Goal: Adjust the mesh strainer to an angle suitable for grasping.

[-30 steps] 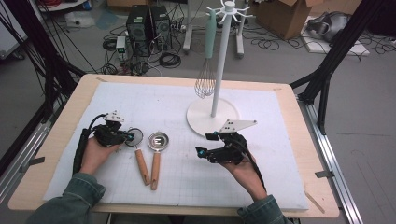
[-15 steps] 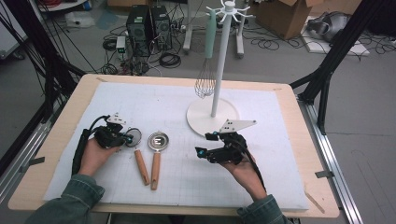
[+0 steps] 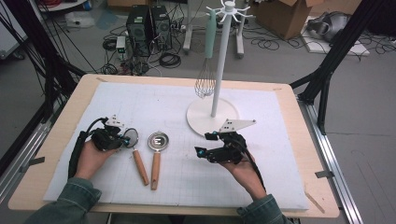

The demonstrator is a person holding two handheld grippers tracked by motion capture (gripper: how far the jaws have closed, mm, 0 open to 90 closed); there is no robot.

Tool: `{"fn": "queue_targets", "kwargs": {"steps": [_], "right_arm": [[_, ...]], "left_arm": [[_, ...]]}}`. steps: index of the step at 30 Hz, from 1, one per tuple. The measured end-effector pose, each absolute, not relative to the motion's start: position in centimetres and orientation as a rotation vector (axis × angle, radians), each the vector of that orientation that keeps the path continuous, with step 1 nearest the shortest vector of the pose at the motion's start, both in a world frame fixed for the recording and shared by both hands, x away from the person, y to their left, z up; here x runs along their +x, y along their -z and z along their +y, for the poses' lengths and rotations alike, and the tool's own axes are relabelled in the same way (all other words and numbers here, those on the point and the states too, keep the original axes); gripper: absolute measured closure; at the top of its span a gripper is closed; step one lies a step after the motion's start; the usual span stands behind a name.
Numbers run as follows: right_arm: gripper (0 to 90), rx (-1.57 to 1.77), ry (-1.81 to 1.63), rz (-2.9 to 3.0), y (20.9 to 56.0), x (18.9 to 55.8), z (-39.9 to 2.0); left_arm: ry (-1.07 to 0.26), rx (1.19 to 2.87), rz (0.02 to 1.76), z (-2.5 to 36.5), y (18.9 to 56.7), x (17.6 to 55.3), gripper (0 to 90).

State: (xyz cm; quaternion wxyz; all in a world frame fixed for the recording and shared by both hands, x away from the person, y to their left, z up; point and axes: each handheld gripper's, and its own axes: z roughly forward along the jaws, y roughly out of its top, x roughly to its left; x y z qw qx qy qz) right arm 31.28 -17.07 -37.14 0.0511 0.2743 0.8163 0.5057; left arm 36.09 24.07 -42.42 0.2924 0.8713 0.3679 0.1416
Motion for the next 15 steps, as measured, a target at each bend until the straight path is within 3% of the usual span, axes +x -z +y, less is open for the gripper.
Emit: {"fn": "queue_targets", "kwargs": {"steps": [15], "right_arm": [[29.7, 0.841, -1.547, 2.483, 37.15, 31.41, -17.17]], "left_arm": [[-0.375, 2.326, 0.989, 23.83, 42.35, 36.49, 89.6]]}}
